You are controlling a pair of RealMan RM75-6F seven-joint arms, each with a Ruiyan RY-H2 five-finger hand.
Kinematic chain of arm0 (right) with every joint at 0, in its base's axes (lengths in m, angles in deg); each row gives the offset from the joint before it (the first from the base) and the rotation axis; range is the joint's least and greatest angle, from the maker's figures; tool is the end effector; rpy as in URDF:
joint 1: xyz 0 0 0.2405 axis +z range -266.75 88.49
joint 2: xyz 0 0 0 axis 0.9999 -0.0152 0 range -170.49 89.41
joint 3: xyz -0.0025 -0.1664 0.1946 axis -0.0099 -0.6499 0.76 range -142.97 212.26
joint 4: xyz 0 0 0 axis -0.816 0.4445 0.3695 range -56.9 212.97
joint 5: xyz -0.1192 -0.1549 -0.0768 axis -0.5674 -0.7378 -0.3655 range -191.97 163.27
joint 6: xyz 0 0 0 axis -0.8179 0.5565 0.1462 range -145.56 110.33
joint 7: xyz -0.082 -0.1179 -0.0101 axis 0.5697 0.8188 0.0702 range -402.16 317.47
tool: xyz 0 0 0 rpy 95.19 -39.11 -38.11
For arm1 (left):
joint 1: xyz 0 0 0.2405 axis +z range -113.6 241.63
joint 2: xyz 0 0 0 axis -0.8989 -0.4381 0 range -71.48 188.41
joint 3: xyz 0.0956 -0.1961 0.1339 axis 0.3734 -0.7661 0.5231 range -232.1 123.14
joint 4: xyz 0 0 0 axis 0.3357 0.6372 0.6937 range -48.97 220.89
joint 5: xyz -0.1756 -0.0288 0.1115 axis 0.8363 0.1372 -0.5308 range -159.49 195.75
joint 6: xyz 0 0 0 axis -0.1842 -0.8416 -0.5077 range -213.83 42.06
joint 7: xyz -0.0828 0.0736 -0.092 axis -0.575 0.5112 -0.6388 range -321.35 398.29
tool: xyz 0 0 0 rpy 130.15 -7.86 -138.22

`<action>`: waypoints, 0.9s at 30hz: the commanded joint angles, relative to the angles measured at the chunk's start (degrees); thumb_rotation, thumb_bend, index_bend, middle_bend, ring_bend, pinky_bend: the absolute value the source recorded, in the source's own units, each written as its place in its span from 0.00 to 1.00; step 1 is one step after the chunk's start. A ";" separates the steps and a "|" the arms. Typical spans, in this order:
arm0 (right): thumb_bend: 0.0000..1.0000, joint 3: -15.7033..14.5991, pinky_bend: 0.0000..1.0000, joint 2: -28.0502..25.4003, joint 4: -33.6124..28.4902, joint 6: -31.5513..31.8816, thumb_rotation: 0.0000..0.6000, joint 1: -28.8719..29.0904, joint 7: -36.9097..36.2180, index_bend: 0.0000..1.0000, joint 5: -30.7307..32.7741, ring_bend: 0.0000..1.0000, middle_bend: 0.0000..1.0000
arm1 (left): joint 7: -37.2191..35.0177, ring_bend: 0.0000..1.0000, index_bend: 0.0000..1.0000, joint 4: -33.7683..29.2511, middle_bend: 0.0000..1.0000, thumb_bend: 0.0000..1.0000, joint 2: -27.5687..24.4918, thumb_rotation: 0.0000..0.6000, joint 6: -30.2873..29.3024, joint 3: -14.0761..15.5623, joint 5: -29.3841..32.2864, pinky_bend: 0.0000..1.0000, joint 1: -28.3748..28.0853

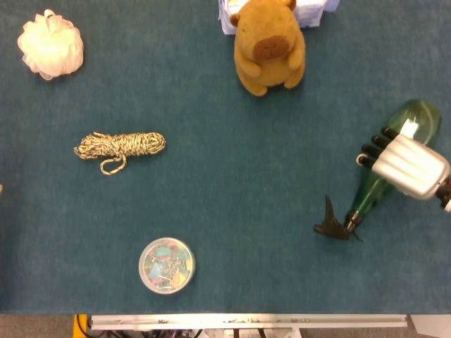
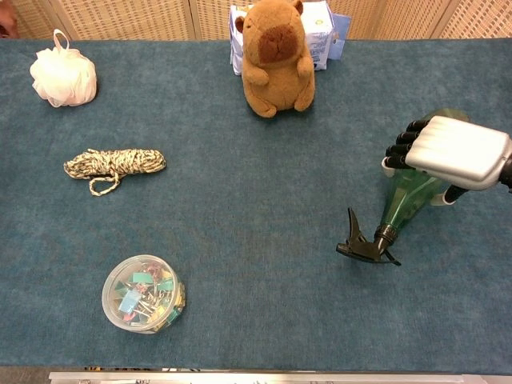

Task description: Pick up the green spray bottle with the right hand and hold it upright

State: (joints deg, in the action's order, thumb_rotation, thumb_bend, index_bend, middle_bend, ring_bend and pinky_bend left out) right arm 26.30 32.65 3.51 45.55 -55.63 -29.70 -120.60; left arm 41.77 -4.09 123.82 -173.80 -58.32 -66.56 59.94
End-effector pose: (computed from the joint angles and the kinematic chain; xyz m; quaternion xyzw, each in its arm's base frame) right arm -0.2598 -0.2704 0.0485 0.8981 -0.0888 0.2433 0.3555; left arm -0.3182 0.1805 0.1662 -0.5841 -0.3548 -0.3787 0.6241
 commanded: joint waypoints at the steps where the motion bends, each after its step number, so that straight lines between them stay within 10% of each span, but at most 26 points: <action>1: 0.00 1.07 0.42 -0.20 -0.61 1.93 1.00 -1.19 -1.94 0.46 1.66 0.43 0.54 | 0.13 0.24 0.56 -0.06 0.47 0.04 0.04 1.00 -0.10 0.05 -0.13 0.29 0.03; 27: 0.00 8.03 0.42 8.12 -5.26 16.23 1.00 -8.74 -51.39 0.46 12.43 0.43 0.52 | 0.38 0.24 0.56 -0.09 0.47 0.04 0.01 1.00 0.07 0.11 -0.12 0.29 0.07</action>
State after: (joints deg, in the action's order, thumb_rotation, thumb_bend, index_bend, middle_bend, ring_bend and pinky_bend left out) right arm 33.42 39.33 -0.39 59.73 -63.30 -75.10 -109.14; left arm 42.16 -4.18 123.83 -173.72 -58.21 -66.68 60.00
